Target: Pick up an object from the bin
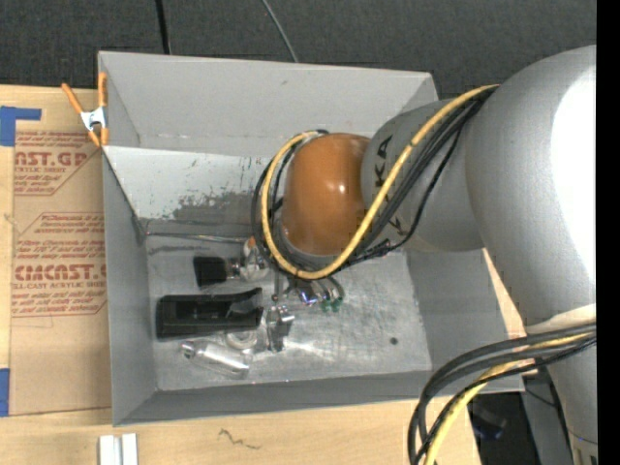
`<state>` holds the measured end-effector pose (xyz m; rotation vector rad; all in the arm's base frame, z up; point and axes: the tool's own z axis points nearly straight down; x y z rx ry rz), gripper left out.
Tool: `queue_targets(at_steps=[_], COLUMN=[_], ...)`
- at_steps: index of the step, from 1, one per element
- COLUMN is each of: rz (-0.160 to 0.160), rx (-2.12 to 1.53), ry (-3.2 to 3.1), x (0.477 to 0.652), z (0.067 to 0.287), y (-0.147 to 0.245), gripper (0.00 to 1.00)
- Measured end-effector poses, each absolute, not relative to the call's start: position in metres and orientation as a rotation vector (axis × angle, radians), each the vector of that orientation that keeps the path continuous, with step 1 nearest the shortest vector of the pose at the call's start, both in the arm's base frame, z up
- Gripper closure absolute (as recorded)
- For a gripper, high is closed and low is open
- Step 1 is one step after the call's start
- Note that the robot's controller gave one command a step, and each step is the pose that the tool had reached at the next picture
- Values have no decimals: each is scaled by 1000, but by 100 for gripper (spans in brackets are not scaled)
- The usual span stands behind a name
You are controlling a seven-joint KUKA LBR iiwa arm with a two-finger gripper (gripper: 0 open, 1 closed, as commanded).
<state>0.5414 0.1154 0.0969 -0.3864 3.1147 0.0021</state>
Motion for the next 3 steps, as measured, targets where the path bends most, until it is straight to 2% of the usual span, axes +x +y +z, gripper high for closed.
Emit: queue_targets(at_steps=[1, 2, 3], rz=[-3, 3, -8], rx=[-385, -515, -519], ry=[3118, 3098, 3104], x=[544, 569, 568], z=[80, 74, 103], y=[128, 123, 144], gripper=[0, 0, 0])
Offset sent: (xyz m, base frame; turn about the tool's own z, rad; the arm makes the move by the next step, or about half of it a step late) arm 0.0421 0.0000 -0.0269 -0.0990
